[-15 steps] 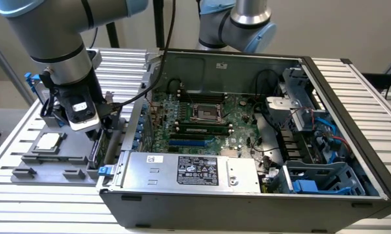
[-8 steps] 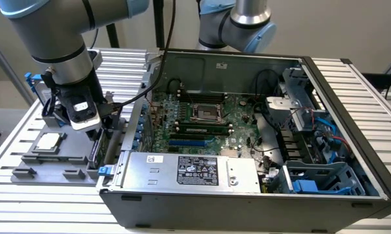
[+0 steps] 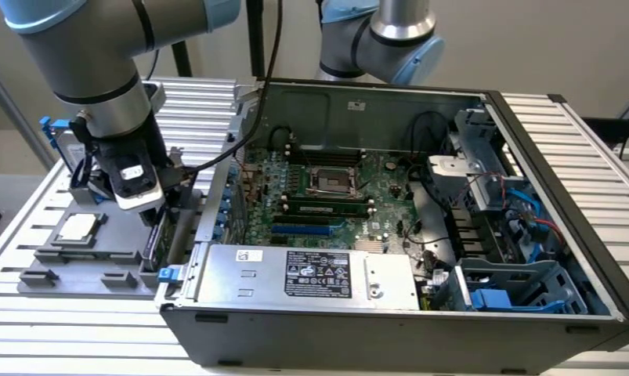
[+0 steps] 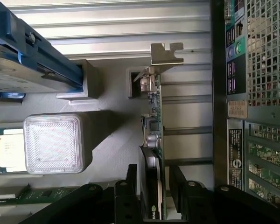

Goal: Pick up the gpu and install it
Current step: 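Pick up the gpu and move the gpu toward the slot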

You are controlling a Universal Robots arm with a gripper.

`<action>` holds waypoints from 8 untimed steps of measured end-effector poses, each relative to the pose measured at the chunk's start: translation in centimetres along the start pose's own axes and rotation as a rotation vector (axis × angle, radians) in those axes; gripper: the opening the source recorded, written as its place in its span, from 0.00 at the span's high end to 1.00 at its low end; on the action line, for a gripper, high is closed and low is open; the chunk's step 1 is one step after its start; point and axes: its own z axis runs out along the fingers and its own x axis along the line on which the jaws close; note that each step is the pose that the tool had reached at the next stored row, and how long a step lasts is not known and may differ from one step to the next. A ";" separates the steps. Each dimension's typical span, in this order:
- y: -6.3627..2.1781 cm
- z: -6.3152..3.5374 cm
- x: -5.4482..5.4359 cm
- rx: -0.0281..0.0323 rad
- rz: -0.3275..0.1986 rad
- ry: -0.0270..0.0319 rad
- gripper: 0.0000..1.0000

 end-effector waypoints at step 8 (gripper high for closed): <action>0.38 0.48 0.1 0.0000 0.000 -0.0001 0.61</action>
